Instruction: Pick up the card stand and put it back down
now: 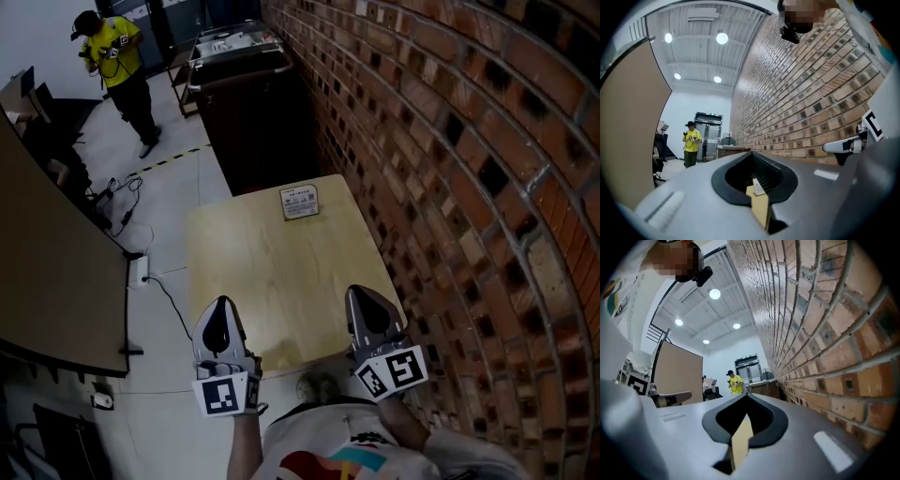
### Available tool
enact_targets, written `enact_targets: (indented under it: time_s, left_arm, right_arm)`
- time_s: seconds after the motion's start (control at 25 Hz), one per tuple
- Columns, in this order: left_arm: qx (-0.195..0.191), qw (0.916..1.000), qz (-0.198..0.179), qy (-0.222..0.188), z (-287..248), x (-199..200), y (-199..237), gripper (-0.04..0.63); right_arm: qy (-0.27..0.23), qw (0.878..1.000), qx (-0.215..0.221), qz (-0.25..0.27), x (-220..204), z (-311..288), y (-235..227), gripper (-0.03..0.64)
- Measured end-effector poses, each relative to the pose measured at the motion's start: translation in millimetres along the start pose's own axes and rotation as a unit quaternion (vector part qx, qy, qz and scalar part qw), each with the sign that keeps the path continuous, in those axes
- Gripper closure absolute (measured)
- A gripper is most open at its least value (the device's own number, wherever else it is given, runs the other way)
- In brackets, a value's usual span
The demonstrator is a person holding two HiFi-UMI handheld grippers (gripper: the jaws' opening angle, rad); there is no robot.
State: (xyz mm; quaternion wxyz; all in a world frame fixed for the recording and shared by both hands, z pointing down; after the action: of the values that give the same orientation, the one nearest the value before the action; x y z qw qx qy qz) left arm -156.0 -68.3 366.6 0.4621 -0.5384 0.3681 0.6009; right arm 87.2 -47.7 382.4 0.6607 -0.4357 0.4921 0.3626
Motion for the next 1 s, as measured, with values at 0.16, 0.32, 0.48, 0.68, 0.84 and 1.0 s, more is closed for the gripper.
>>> enact_targets:
  time_s: [0.16,0.32,0.48,0.68,0.84,1.0]
  left_arm:
    - [-0.002,0.9999,-0.003,-0.016,1.3,6.8,-5.7,0.589]
    - [-0.004,0.9998,-0.001,-0.018,3.5,8.5,-10.4,0.589]
    - [-0.004,0.9999,0.000,-0.015,5.6,8.9,-10.9,0.590]
    - [0.006,0.9999,0.000,-0.015,8.1,8.1,-5.1,0.589]
    - [0.013,0.9999,0.005,-0.009,13.0,5.6,-2.0,0.590]
    - [0.013,0.9998,-0.001,-0.013,13.4,8.8,0.7,0.589]
  right_arm:
    - [-0.014,1.000,0.008,0.001,8.6,-8.2,-0.9,0.617]
    - [-0.022,1.000,0.014,0.004,15.8,-14.5,-1.6,0.617]
    - [-0.021,0.999,0.018,0.031,18.7,-18.0,1.4,0.617]
    - [-0.026,0.999,0.026,0.029,17.5,-16.9,5.1,0.617]
    - [-0.019,0.999,0.022,0.014,13.8,-9.8,1.7,0.617]
    - [-0.023,1.000,0.015,0.009,15.5,-8.7,-2.7,0.617]
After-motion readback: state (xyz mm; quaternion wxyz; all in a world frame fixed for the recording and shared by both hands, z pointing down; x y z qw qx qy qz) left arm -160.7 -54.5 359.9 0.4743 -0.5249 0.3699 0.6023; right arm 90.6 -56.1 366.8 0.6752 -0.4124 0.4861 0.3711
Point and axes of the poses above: the fingertips, and each gripper's own axes: z backward along the fingers, y to its left, x out of its top, the point moved 4 cm from there along z, backward along the fingers, and after that the axes turned 2 degrees about -z, right-handed, at the moved point
